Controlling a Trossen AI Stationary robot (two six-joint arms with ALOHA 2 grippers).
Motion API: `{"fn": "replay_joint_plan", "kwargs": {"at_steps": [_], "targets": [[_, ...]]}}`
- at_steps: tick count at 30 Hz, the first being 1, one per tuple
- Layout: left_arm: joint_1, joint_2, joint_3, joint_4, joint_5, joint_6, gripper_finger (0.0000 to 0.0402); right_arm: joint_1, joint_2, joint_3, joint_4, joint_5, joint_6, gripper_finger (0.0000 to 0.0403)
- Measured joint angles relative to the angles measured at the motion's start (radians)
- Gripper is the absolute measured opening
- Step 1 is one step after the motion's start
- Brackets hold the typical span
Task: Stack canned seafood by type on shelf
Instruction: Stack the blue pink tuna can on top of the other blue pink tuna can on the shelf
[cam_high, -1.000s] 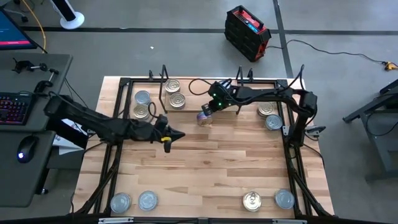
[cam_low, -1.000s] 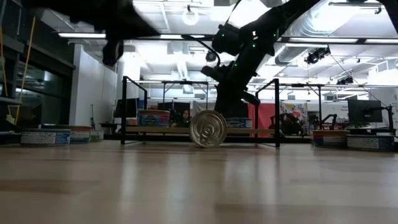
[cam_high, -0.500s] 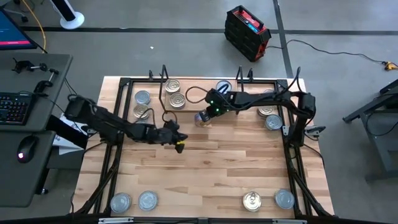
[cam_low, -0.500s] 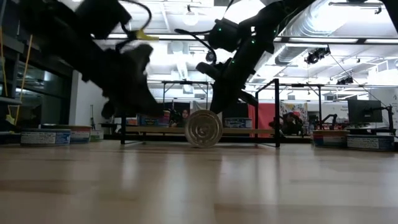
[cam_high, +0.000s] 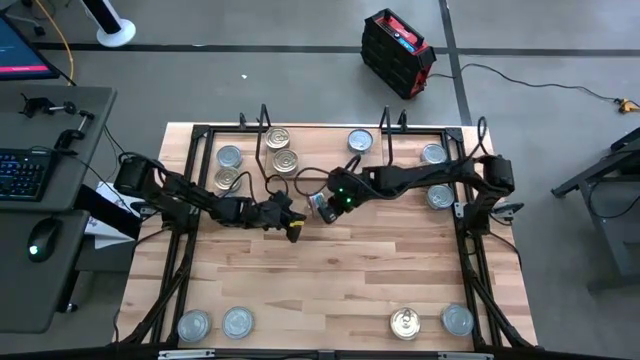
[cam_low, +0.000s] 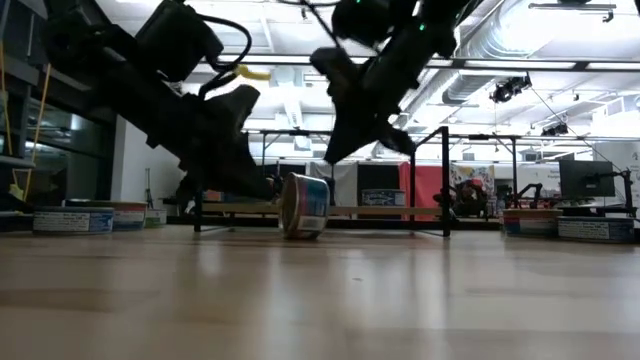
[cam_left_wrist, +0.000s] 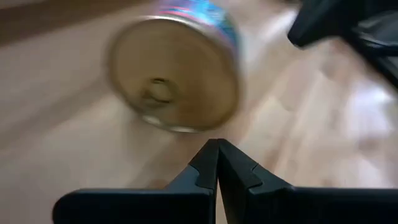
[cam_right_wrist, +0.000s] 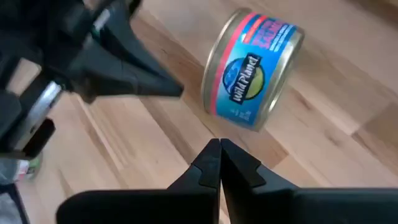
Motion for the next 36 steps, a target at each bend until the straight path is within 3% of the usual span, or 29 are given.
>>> {"fn": "replay_joint_plan", "kwargs": {"at_steps": [3, 7, 18, 25, 36], "targets": [[-0.001, -0.002, 0.0, 0.039, 0.063, 0.025, 0.0, 0.005, -0.025, 0.0, -0.045, 0.084, 0.004, 0.0], [0.01, -0.005, 0.0, 0.085, 0.073, 0.077, 0.0, -0.017, -0.02, -0.013, -0.103, 0.137, 0.0, 0.0], [0.103, -0.027, 0.016, 0.114, 0.086, 0.17, 0.0, -0.09, -0.011, -0.282, 0.343, 0.1, 0.14, 0.0], [0.155, -0.016, 0.018, 0.102, 0.138, 0.216, 0.0, -0.08, -0.011, -0.308, 0.446, 0.122, 0.164, 0.0], [0.174, -0.016, 0.018, 0.107, 0.14, 0.235, 0.0, -0.036, 0.048, -0.308, 0.495, 0.115, 0.232, 0.0]]}}
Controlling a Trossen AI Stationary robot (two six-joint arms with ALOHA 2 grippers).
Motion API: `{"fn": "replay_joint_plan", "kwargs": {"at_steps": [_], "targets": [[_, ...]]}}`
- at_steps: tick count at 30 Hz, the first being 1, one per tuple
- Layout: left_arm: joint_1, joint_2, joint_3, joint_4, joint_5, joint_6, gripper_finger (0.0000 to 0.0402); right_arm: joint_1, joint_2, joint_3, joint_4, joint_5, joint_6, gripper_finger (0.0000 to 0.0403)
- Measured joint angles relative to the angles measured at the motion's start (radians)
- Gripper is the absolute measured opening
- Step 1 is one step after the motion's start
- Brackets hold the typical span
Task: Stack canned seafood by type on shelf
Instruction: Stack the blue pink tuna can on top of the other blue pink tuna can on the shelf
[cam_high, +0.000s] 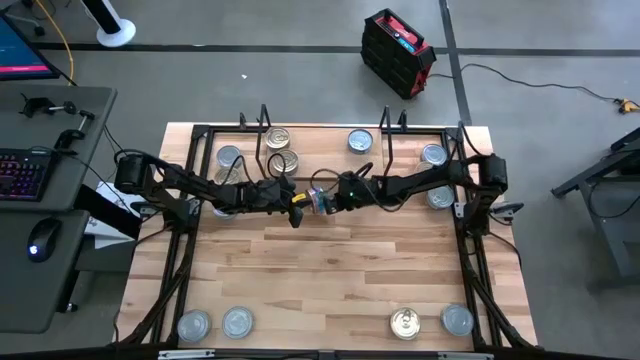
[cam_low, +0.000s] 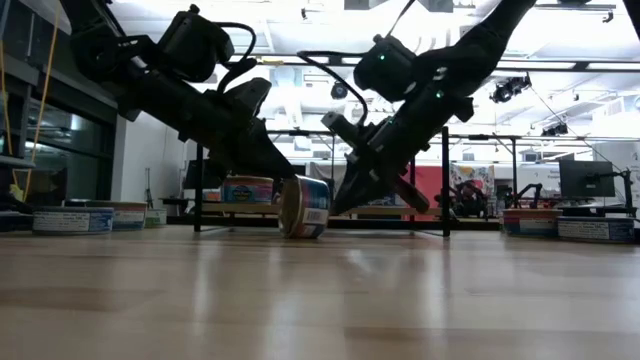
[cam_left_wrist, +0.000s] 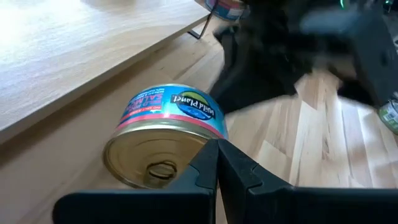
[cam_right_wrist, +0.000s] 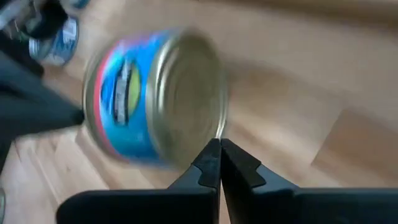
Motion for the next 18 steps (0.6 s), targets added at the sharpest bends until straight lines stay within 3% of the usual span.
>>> {"fn": "replay_joint_plan", "kwargs": {"at_steps": [11, 18], "targets": [[-0.001, 0.053, 0.036, 0.012, -0.057, -0.005, 0.0, 0.063, 0.039, 0.0, 0.086, 0.052, 0.067, 0.0], [-0.027, 0.163, 0.149, -0.002, 0.001, 0.006, 0.0, 0.089, 0.038, 0.005, 0.073, 0.047, 0.077, 0.0]]}}
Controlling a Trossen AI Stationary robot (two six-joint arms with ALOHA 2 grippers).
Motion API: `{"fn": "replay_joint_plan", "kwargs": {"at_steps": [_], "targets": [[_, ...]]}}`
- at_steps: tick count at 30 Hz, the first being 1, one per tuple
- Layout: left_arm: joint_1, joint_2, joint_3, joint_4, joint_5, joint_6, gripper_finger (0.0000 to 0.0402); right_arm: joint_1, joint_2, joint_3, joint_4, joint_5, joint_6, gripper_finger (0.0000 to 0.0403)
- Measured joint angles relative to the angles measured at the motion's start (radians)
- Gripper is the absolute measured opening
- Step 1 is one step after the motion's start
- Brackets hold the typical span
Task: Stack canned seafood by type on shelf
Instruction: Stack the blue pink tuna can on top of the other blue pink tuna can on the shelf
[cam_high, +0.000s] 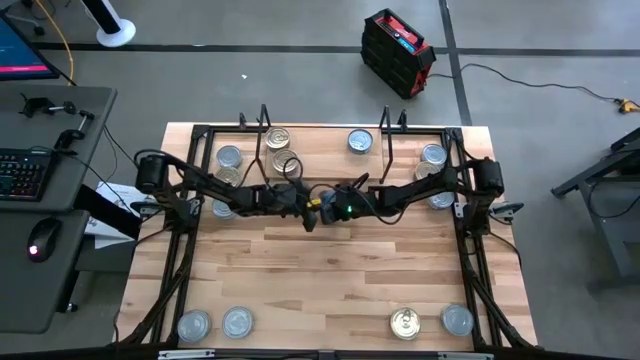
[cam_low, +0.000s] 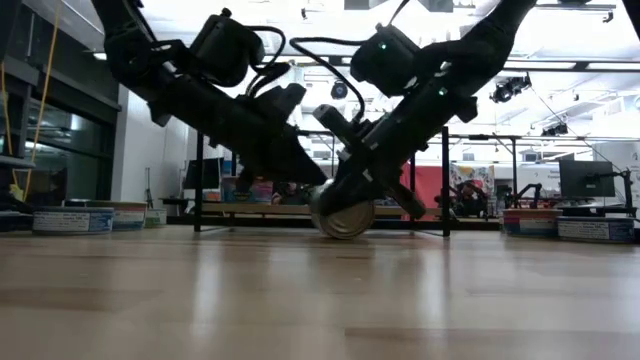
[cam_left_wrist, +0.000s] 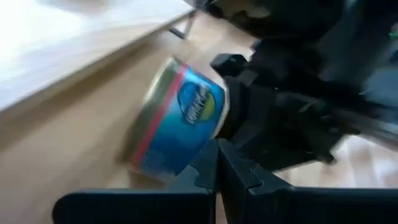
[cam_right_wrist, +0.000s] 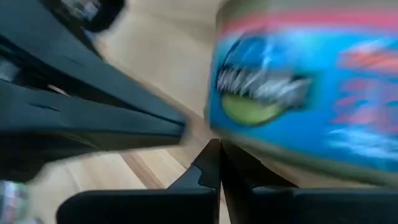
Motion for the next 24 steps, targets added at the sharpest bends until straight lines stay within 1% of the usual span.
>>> {"fn": "replay_joint_plan", "kwargs": {"at_steps": [3, 7, 11, 15, 17, 19, 21, 24], "targets": [[-0.014, 0.001, 0.001, -0.018, 0.042, 0.002, 0.0, 0.03, -0.005, -0.001, -0.01, -0.013, -0.005, 0.0], [-0.03, -0.028, 0.001, -0.073, 0.084, 0.001, 0.0, 0.086, -0.026, 0.0, -0.028, -0.089, -0.026, 0.0], [-0.024, -0.106, 0.001, -0.115, 0.087, 0.034, 0.0, 0.118, -0.117, 0.001, -0.104, -0.088, -0.065, 0.0], [0.004, -0.17, 0.003, -0.095, 0.085, 0.13, 0.0, 0.054, -0.221, 0.001, -0.2, -0.024, -0.105, 0.0], [0.019, -0.171, 0.012, -0.091, 0.083, 0.164, 0.0, 0.004, -0.27, 0.002, -0.256, 0.015, -0.106, 0.0], [0.031, -0.153, 0.021, -0.1, 0.082, 0.159, 0.0, -0.049, -0.296, 0.002, -0.299, 0.045, -0.106, 0.0], [0.034, -0.113, 0.047, -0.099, 0.078, 0.135, 0.0, -0.099, -0.305, 0.002, -0.346, 0.052, -0.108, 0.0], [0.018, -0.056, 0.082, -0.105, 0.075, 0.103, 0.0, -0.155, -0.297, 0.002, -0.354, 0.054, -0.126, 0.0]]}}
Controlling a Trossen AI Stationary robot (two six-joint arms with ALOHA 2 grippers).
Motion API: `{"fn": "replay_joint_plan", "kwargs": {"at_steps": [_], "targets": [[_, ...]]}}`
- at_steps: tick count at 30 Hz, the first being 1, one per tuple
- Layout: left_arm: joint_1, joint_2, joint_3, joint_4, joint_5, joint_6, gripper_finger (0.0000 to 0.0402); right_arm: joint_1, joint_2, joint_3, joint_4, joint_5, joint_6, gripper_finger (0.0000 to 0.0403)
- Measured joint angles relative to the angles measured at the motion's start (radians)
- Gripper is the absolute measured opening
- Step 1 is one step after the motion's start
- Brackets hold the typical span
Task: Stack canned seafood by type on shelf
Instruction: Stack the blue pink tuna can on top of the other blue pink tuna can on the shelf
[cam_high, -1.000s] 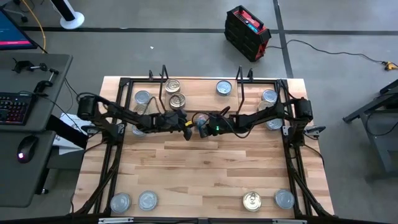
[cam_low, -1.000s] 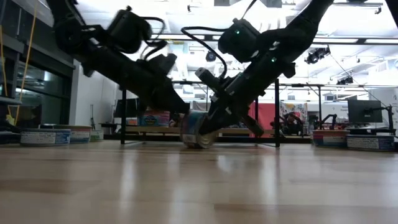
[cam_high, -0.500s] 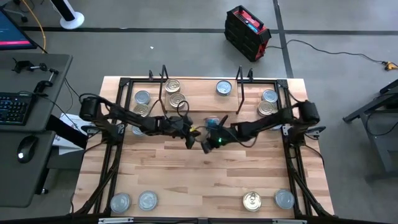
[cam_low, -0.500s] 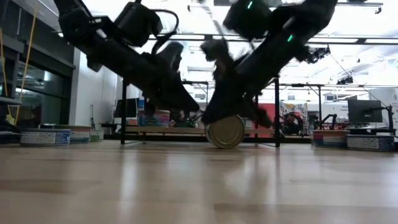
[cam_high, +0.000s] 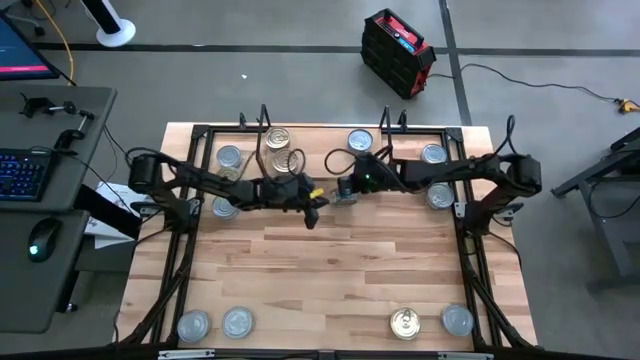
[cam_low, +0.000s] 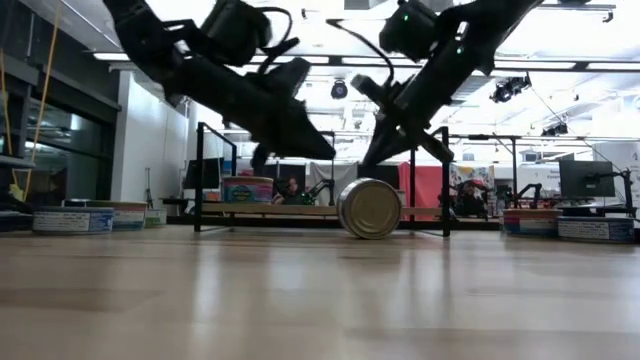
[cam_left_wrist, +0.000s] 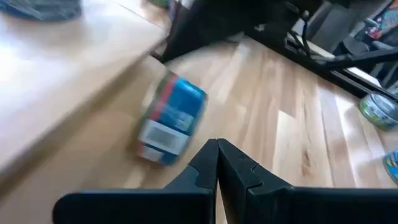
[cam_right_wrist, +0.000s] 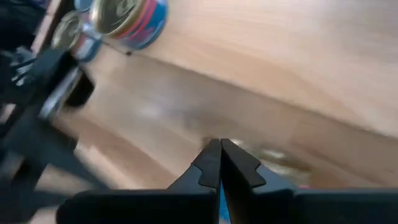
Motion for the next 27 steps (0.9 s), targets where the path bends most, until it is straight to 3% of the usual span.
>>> {"fn": "replay_joint_plan", "kwargs": {"at_steps": [7, 14, 20, 27], "targets": [[-0.073, 0.071, 0.061, -0.006, 0.001, -0.006, 0.0, -0.068, 0.05, 0.0, -0.003, -0.047, -0.011, 0.0], [-0.11, 0.205, 0.114, -0.005, -0.03, -0.057, 0.0, -0.055, 0.065, 0.0, 0.013, -0.071, -0.03, 0.0], [-0.103, 0.306, 0.17, -0.002, -0.167, -0.122, 0.0, -0.017, 0.065, 0.0, 0.02, -0.081, -0.03, 0.0], [-0.068, 0.304, 0.167, -0.032, -0.249, -0.133, 0.0, 0.043, 0.065, 0.0, 0.033, -0.073, -0.031, 0.0]]}}
